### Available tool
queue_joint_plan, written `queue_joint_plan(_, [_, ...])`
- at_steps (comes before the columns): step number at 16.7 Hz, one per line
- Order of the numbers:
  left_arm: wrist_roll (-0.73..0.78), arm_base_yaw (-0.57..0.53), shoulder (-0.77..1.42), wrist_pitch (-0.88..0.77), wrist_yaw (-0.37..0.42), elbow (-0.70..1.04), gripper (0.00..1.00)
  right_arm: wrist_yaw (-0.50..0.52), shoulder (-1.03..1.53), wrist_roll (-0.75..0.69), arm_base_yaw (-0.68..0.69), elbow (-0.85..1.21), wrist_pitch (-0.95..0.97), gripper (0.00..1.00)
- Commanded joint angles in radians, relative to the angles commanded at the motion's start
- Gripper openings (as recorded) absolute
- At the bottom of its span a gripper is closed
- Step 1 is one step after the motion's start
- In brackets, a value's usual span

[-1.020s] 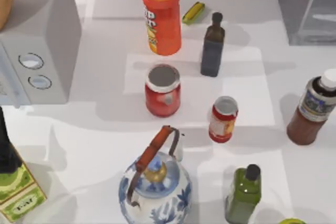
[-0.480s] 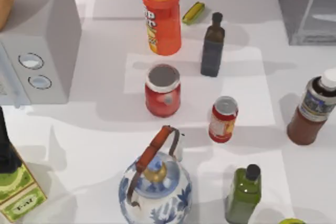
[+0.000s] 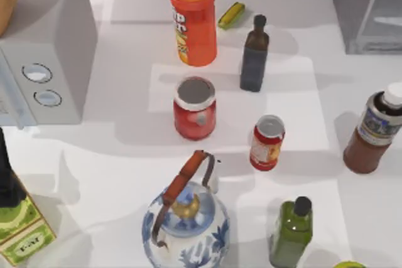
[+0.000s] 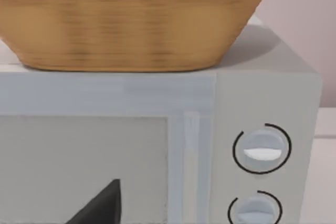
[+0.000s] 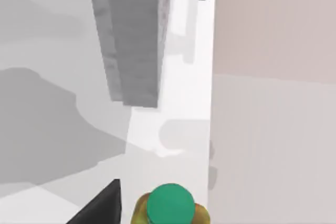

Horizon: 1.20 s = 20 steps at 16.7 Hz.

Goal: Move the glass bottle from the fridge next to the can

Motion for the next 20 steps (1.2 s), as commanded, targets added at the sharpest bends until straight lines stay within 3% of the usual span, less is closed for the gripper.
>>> queue_joint_plan(4, [0.000, 0.000, 0.000, 0.000, 0.000, 0.000, 1.00, 0.056, -0.026, 0.275, 0.223, 0.012, 0.214, 1.00])
queue_joint_plan(13, [0.000, 0.000, 0.000, 0.000, 0.000, 0.000, 1.00, 0.172, 0.036, 1.073, 0.668, -0.020, 0.885, 1.00])
queue_joint_plan(16, [0.000, 0.000, 0.000, 0.000, 0.000, 0.000, 1.00, 0.174, 0.056, 1.227, 0.743, -0.035, 1.031, 1.00])
queue_joint_plan(20, [0.000, 0.000, 0.000, 0.000, 0.000, 0.000, 1.00, 0.171, 0.066, 1.286, 0.770, -0.043, 1.093, 1.00])
